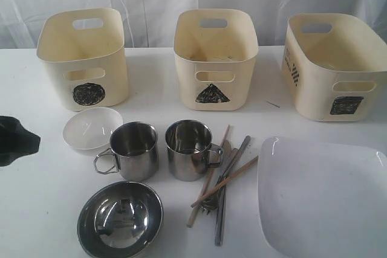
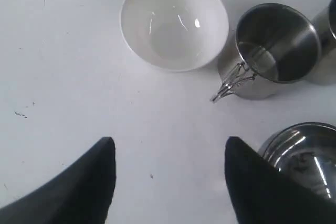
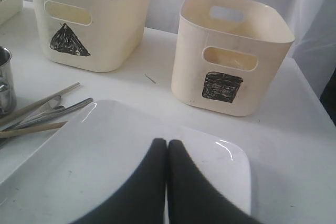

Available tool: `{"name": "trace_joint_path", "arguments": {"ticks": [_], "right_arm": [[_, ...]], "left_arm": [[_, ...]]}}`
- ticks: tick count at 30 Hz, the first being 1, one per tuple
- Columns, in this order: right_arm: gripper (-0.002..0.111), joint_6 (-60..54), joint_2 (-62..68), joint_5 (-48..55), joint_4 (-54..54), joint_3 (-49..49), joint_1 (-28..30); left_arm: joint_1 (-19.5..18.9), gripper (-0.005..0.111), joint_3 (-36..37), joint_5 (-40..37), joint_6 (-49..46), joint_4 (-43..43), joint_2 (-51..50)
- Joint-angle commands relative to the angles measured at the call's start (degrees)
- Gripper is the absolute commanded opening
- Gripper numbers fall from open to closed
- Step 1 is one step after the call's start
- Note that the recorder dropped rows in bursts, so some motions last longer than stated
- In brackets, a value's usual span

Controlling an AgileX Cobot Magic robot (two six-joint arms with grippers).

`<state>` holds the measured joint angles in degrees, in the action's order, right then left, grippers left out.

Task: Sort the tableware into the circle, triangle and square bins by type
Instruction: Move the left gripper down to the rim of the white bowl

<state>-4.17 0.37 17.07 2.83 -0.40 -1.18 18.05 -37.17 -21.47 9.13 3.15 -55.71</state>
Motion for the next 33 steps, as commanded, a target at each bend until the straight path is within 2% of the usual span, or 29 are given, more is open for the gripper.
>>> {"name": "trace_joint_path", "arguments": {"ticks": [1,9,17,25,33], "right_arm": [[0.000,-0.07,-0.37,-0.29,0.09,0.40,-0.18],[0.000,-0.07,-0.37,-0.29,0.09,0.40,-0.18],[0.000,-0.07,-0.37,-0.29,0.09,0.40,-0.18],[0.000,-0.07,-0.37,-0.29,0.09,0.40,-0.18],[0.000,-0.07,-0.37,-0.29,0.09,0.40,-0.18]], "left_arm": [[-0.37,0.064,-0.31,4.80,0.93,-0.28,-3.13],[-5.36,0.064,-0.31,13.97,8.37,0.23,-10.60],[-4.59,0.064,-0.46,18.62,11.98,1.31,-16.81],[-4.59,0.064,-4.28,18.39,11.87,1.73,-20.01],[-4.59,0.073,-8.48,18.15,11.73,1.73,-25.68]]}}
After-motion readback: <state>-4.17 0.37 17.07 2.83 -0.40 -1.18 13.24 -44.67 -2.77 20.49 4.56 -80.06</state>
